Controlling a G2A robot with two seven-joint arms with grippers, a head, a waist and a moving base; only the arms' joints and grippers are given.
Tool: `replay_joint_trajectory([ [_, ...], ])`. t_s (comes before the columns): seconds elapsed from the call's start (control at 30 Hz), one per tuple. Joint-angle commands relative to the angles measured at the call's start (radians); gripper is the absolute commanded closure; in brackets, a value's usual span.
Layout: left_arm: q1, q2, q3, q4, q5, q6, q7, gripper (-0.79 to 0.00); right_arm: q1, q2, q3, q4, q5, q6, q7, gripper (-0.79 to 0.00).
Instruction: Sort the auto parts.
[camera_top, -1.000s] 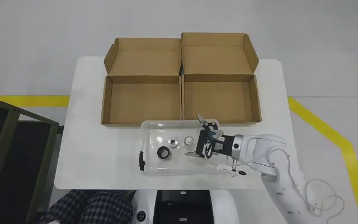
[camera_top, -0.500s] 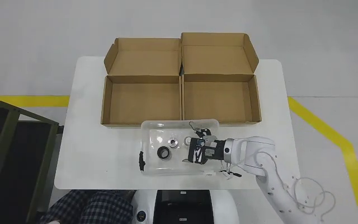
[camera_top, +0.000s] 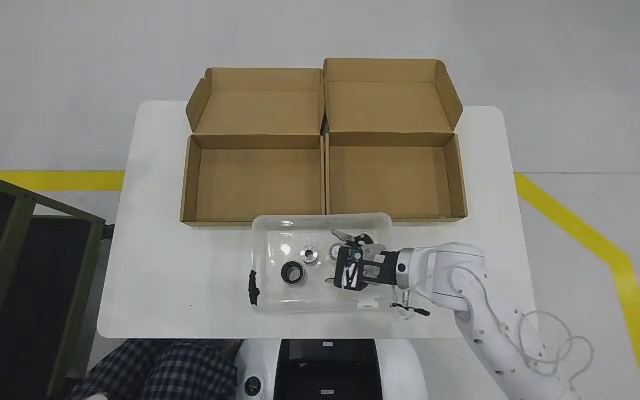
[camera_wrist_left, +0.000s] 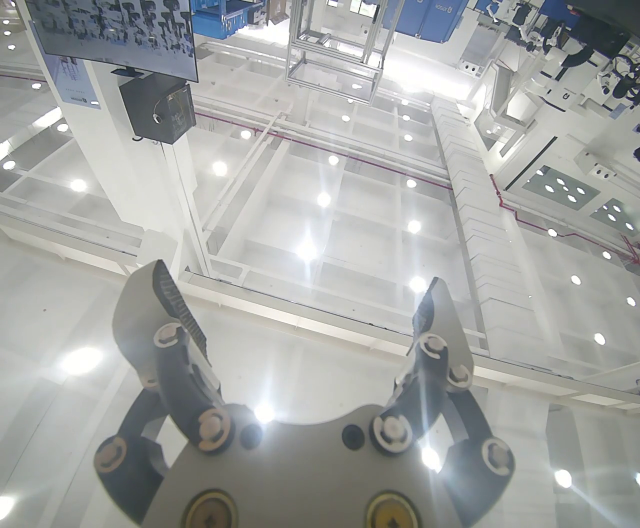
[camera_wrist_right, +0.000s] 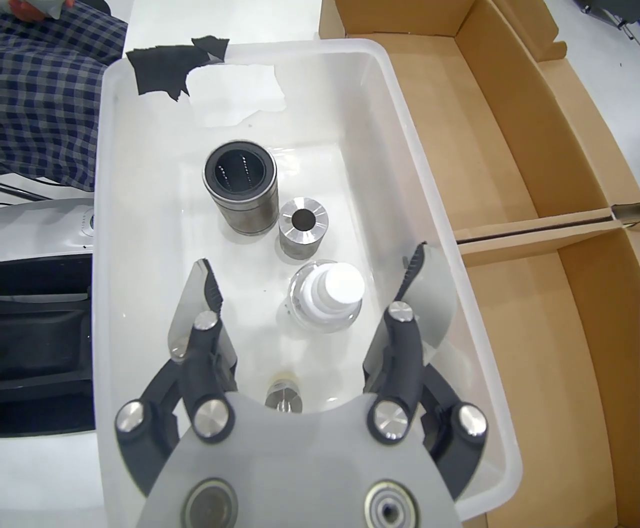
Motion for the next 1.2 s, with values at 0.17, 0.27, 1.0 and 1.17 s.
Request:
replay_joint_trajectory([
  [0.17, 0.000, 0.000, 0.000, 0.000, 0.000, 0.000, 0.000, -0.785, 0.021, 0.001, -0.015, 0.035, 0.007, 0.012, 0.005, -0.391],
  [0.27, 0.000, 0.000, 0.000, 0.000, 0.000, 0.000, 0.000, -0.785, 0.028, 0.001, -0.016, 0.045, 0.015, 0.015, 0.004, -0.326],
  [1.0, 0.000, 0.000, 0.000, 0.000, 0.000, 0.000, 0.000, -0.785, 0.002, 0.032, 0.047, -0.100, 0.083, -0.076, -0.009, 0.000],
  [1.17, 0.000, 0.000, 0.000, 0.000, 0.000, 0.000, 0.000, -0.785, -0.003, 0.043, 0.097, -0.154, 0.175, -0.131, -0.058, 0.000],
])
